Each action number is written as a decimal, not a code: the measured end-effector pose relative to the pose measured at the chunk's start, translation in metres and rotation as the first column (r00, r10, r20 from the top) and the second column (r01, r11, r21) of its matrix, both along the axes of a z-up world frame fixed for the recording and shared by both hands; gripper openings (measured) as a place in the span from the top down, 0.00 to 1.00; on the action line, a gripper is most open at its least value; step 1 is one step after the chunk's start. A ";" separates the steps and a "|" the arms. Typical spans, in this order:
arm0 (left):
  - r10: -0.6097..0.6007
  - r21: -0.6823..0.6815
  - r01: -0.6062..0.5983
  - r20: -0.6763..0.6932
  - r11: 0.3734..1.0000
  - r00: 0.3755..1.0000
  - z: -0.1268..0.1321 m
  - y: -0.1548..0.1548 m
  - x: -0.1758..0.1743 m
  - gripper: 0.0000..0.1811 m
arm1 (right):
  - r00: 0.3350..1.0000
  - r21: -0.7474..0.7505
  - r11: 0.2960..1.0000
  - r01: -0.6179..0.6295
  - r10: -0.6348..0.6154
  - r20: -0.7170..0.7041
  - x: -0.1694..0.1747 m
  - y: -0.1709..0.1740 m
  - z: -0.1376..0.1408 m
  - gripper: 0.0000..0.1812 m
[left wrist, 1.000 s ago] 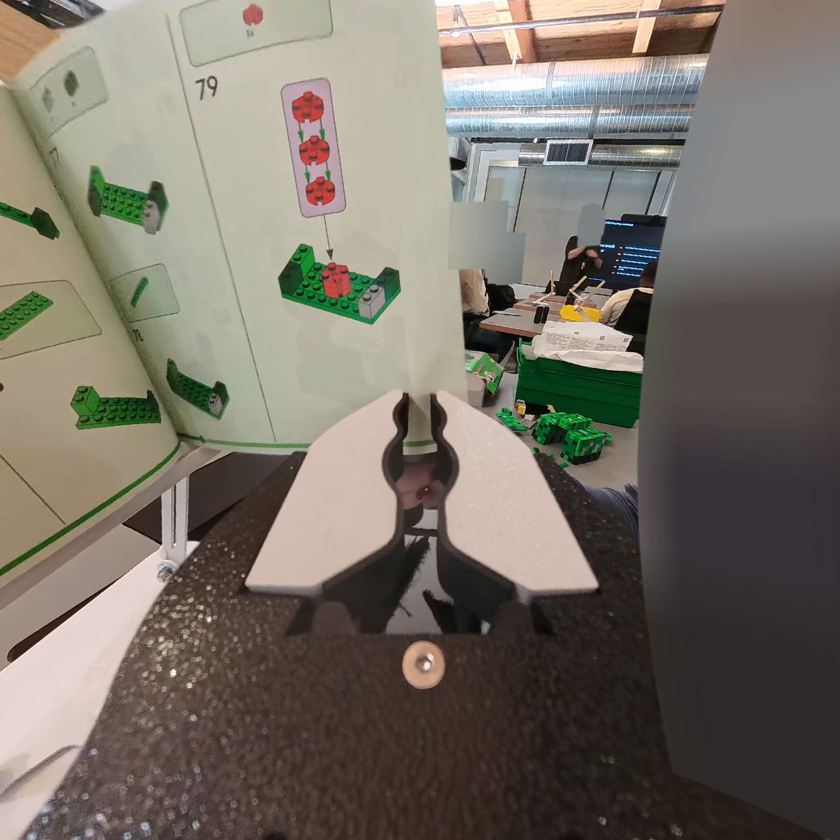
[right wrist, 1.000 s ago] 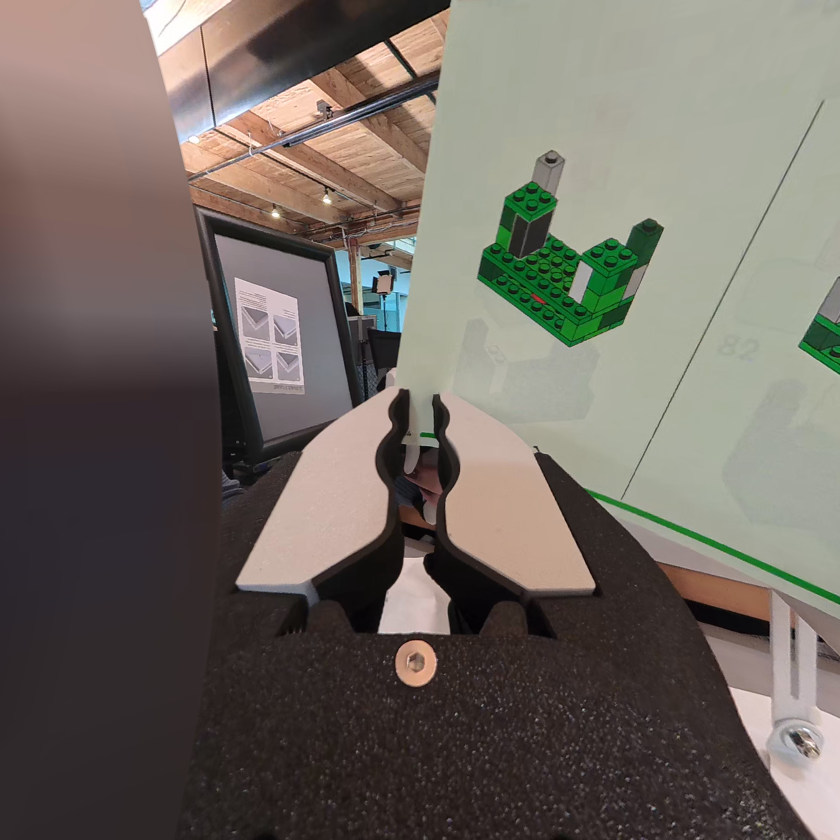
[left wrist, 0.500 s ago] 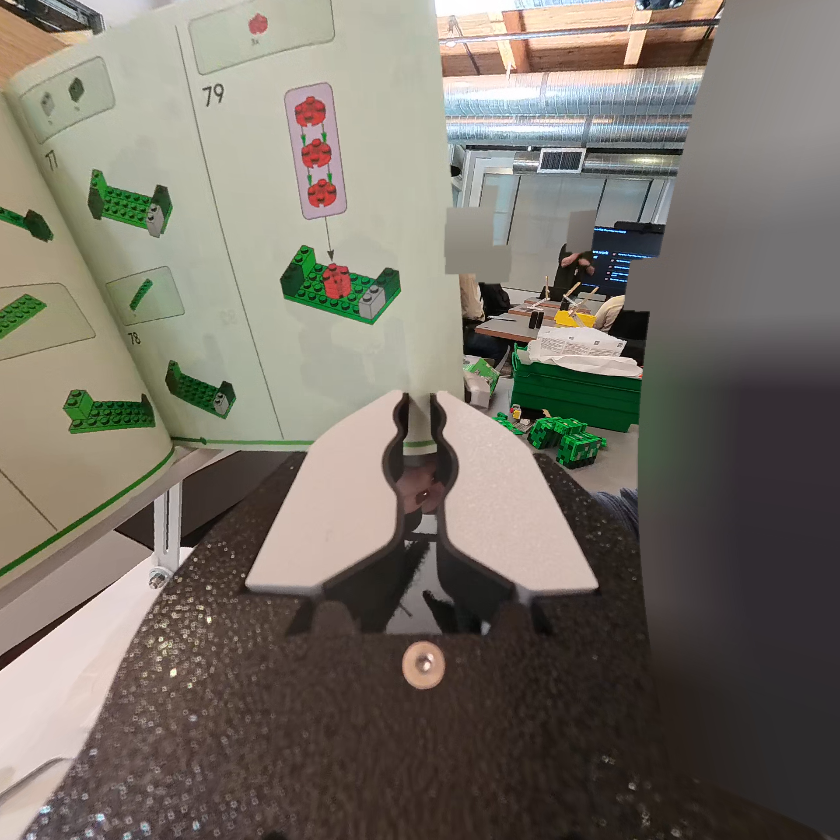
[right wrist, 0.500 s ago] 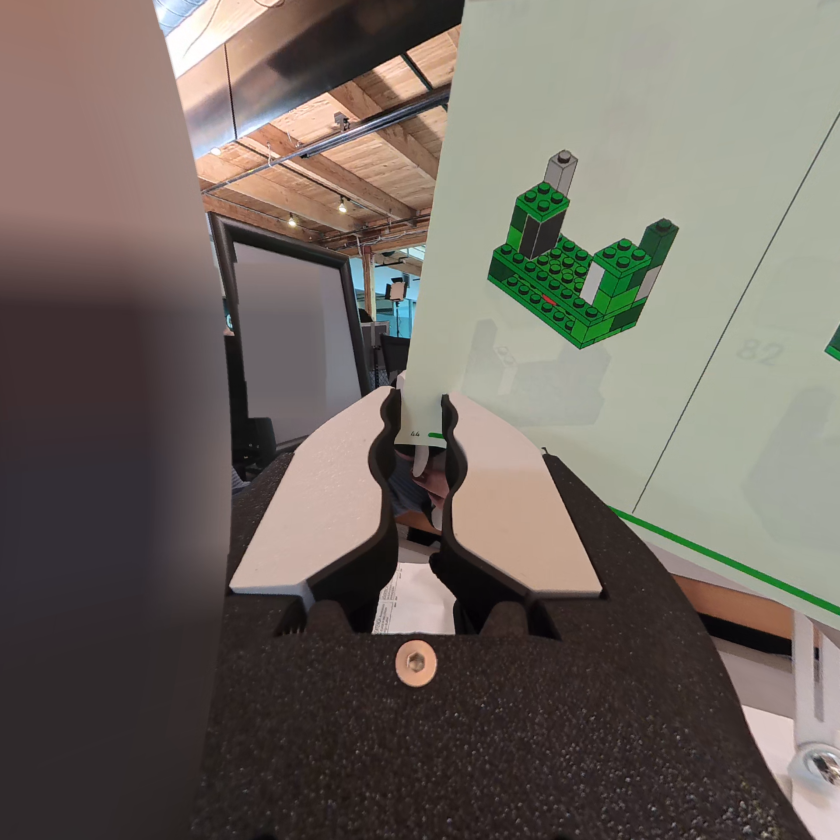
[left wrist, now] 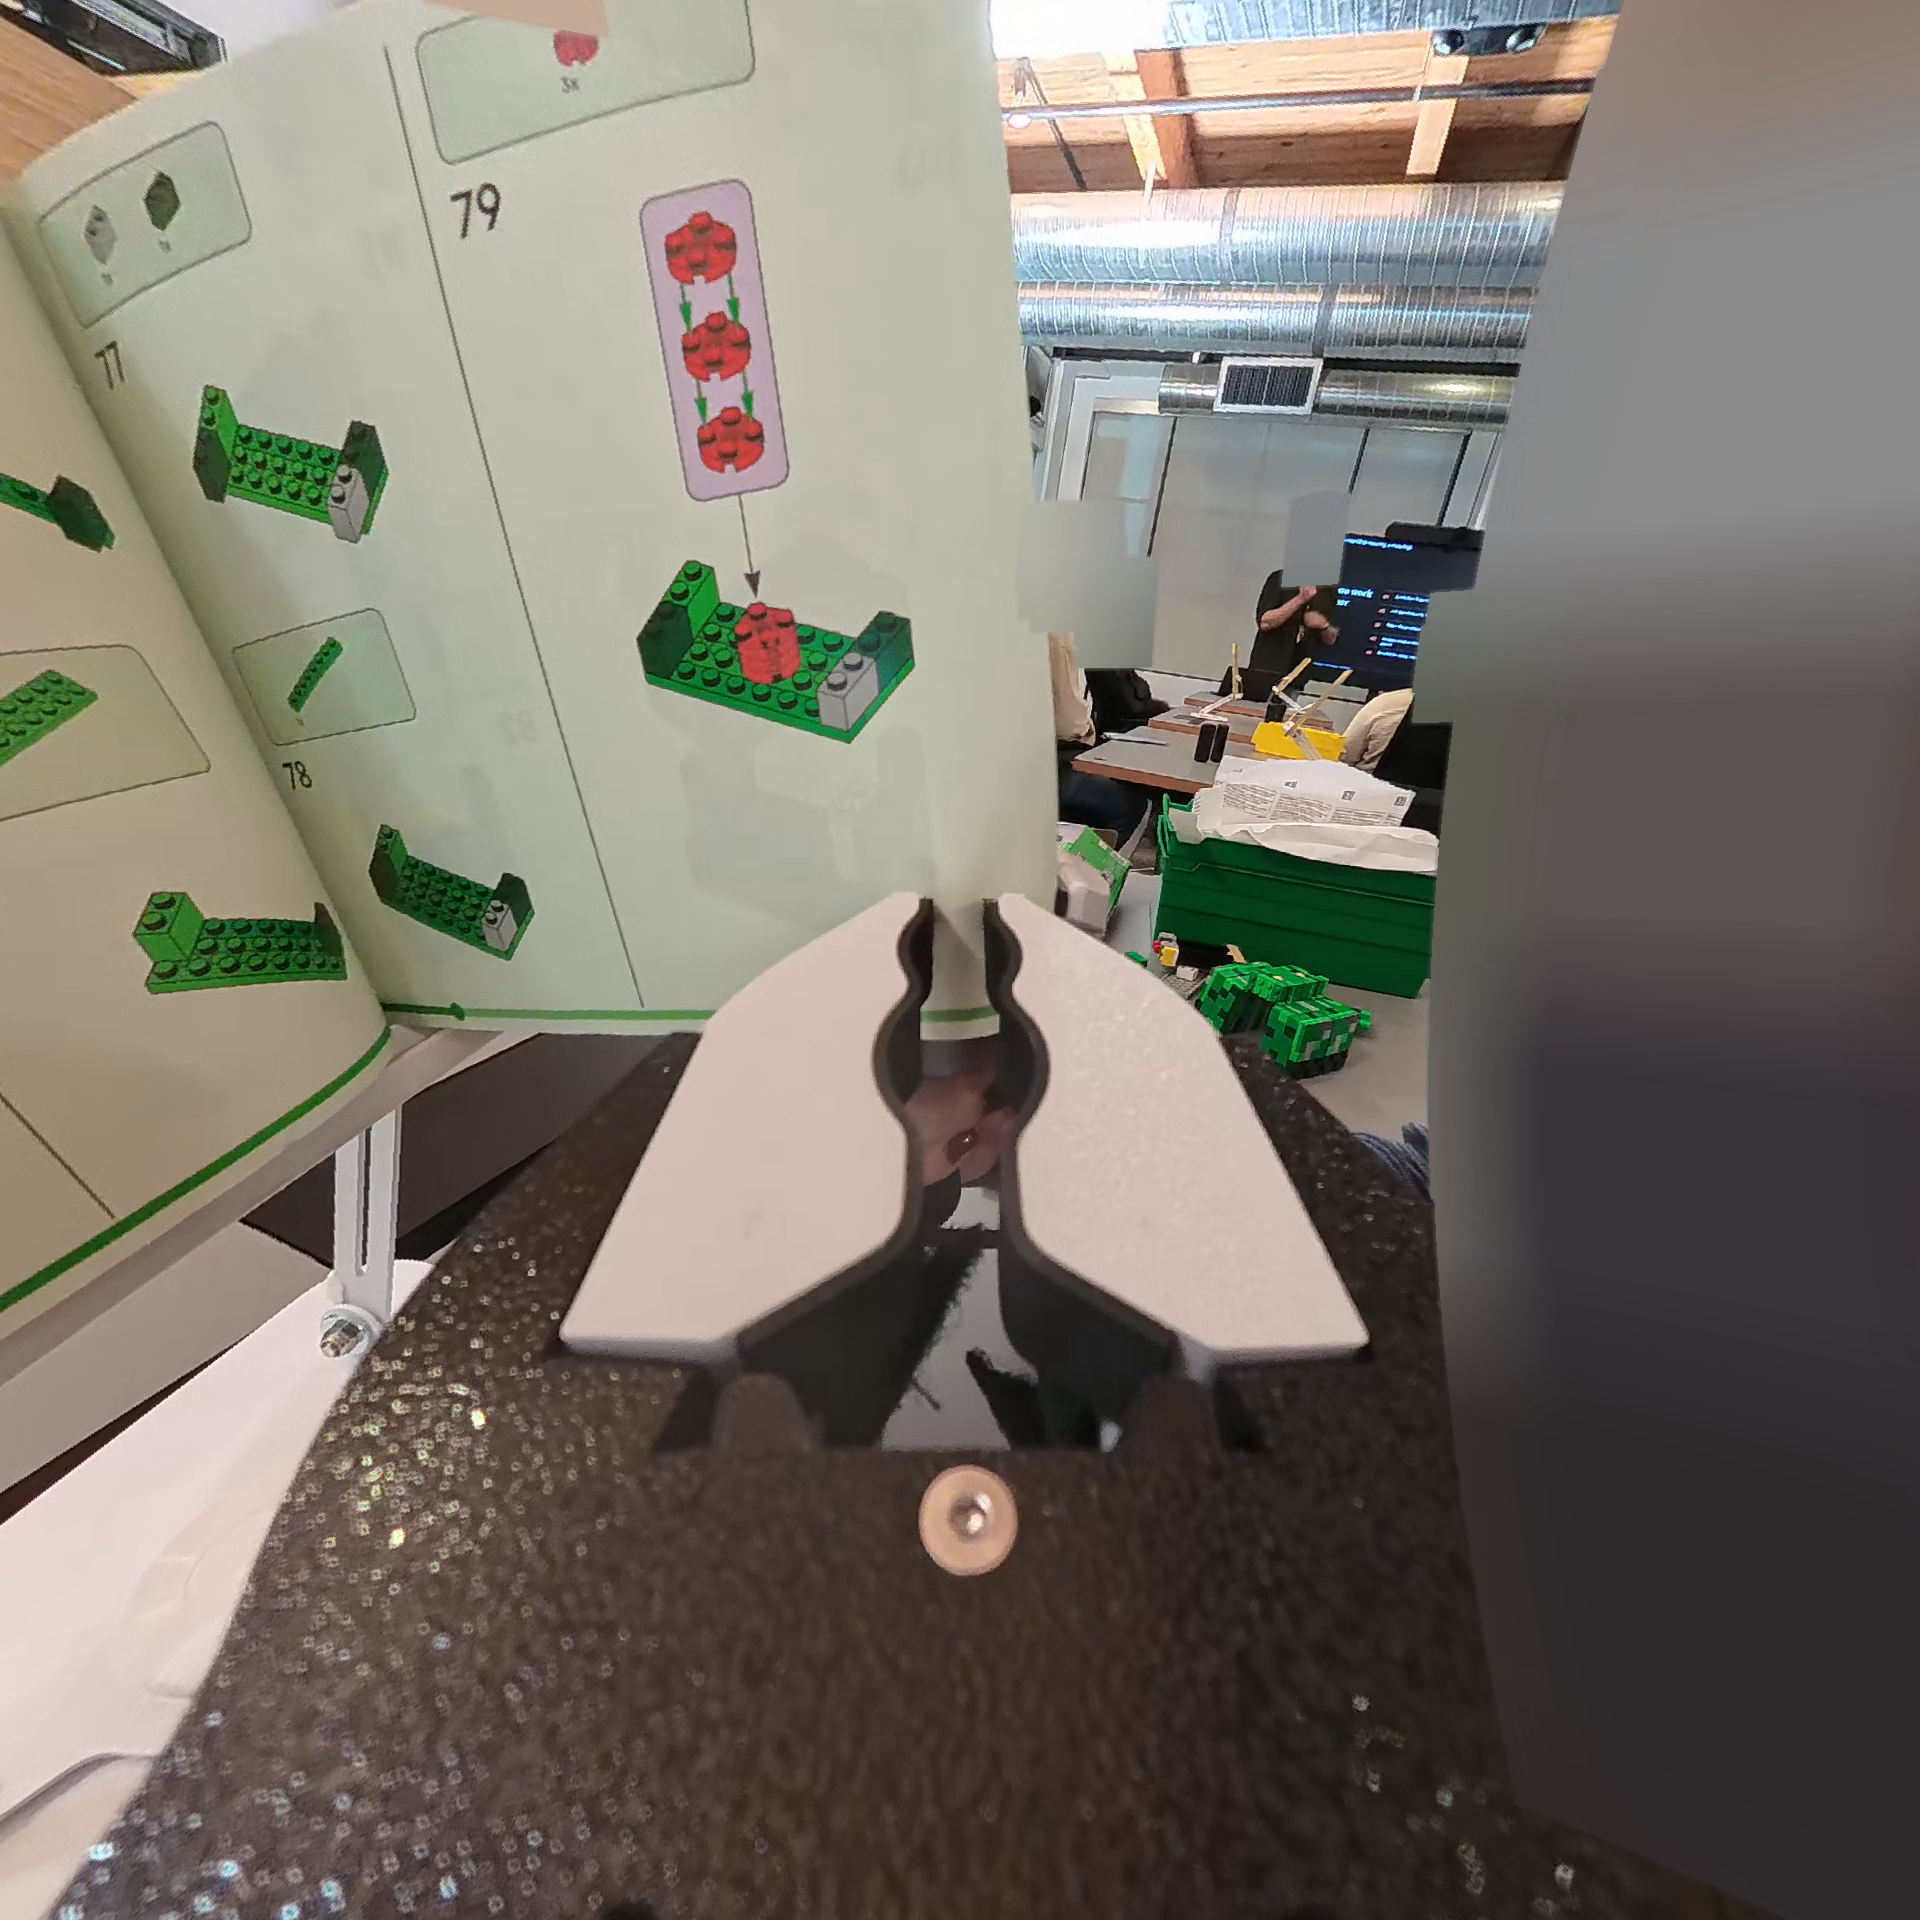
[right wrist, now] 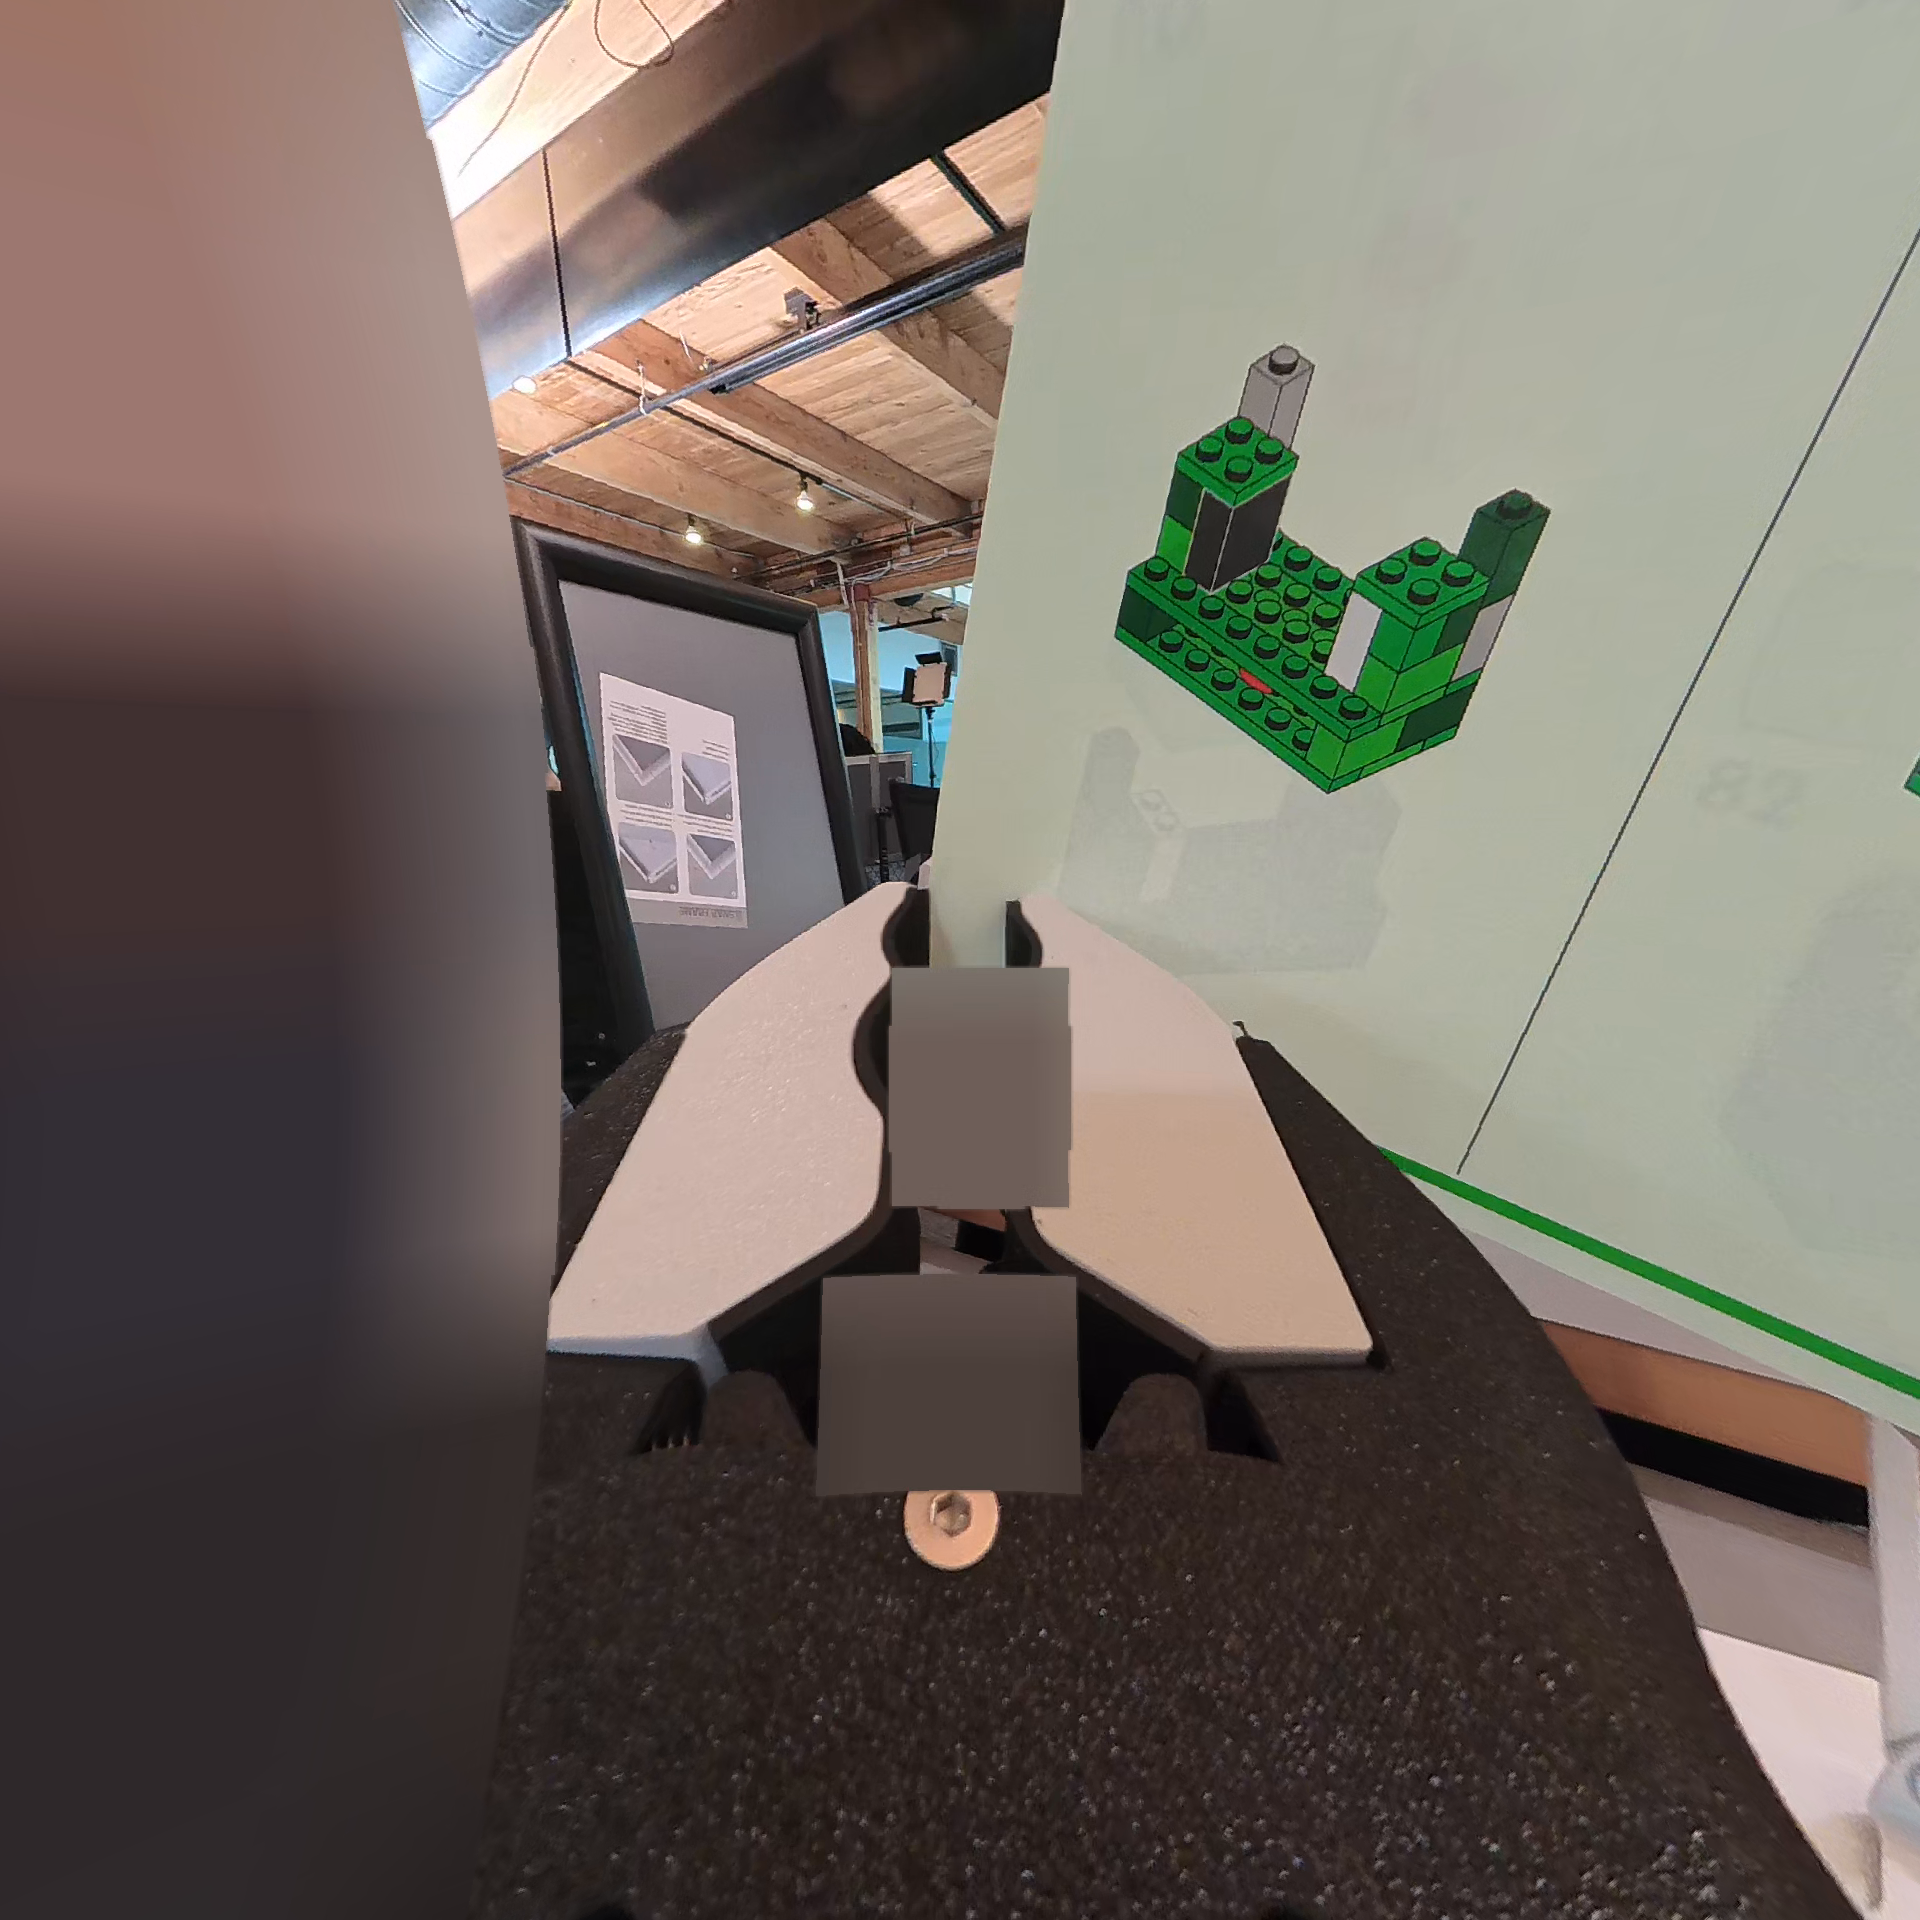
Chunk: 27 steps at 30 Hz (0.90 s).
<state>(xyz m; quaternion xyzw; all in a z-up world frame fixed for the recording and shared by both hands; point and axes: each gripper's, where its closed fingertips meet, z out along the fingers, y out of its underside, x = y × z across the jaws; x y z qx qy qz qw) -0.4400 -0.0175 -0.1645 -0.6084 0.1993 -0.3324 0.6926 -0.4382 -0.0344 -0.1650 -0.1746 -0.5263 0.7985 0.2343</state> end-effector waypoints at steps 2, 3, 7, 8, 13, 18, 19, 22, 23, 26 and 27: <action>-0.001 0.000 0.001 0.002 1.000 1.000 0.000 0.000 0.000 0.95 | 1.000 -0.002 1.000 -0.004 0.004 -0.006 0.001 0.000 0.001 0.95; -0.001 0.001 0.001 0.003 1.000 1.000 0.000 0.000 0.000 0.95 | 1.000 -0.002 1.000 -0.003 0.003 -0.009 0.001 0.000 0.001 0.96; 0.000 0.001 0.000 0.004 1.000 1.000 0.000 0.000 0.000 0.95 | 1.000 -0.001 1.000 -0.001 0.001 -0.012 0.002 0.000 0.001 0.96; -0.001 0.001 0.001 0.004 1.000 1.000 0.000 0.000 0.000 0.95 | 1.000 -0.001 1.000 0.000 0.000 -0.012 0.002 0.000 0.001 0.96; 0.008 -0.006 -0.008 -0.007 1.000 1.000 -0.002 0.002 0.000 0.96 | 1.000 0.002 1.000 0.014 -0.014 -0.011 0.001 0.001 0.002 0.98; 0.019 -0.007 -0.019 -0.015 1.000 1.000 -0.003 0.003 -0.001 0.96 | 0.999 0.009 0.999 0.031 -0.031 0.014 -0.001 0.002 0.002 0.99; 0.020 -0.006 -0.020 -0.015 1.000 1.000 -0.003 0.003 -0.002 0.96 | 0.999 0.009 0.999 0.033 -0.033 0.018 -0.002 0.002 0.002 0.99; 0.022 -0.002 -0.022 -0.014 1.000 1.000 -0.002 0.002 -0.003 0.95 | 0.999 0.009 0.999 0.040 -0.041 0.033 -0.004 0.003 0.001 0.99; 0.023 0.000 -0.023 -0.013 1.000 1.000 -0.002 0.002 -0.003 0.94 | 0.998 0.008 0.999 0.043 -0.044 0.036 -0.004 0.004 0.000 0.99; 0.015 0.007 -0.015 -0.001 1.000 1.000 0.000 0.000 -0.005 0.93 | 0.998 0.002 0.999 0.046 -0.046 0.049 -0.006 0.005 -0.001 1.00; 0.012 0.009 -0.012 0.005 1.000 1.000 0.001 -0.001 -0.005 0.92 | 0.998 0.002 0.999 0.044 -0.044 0.052 -0.006 0.005 -0.001 1.00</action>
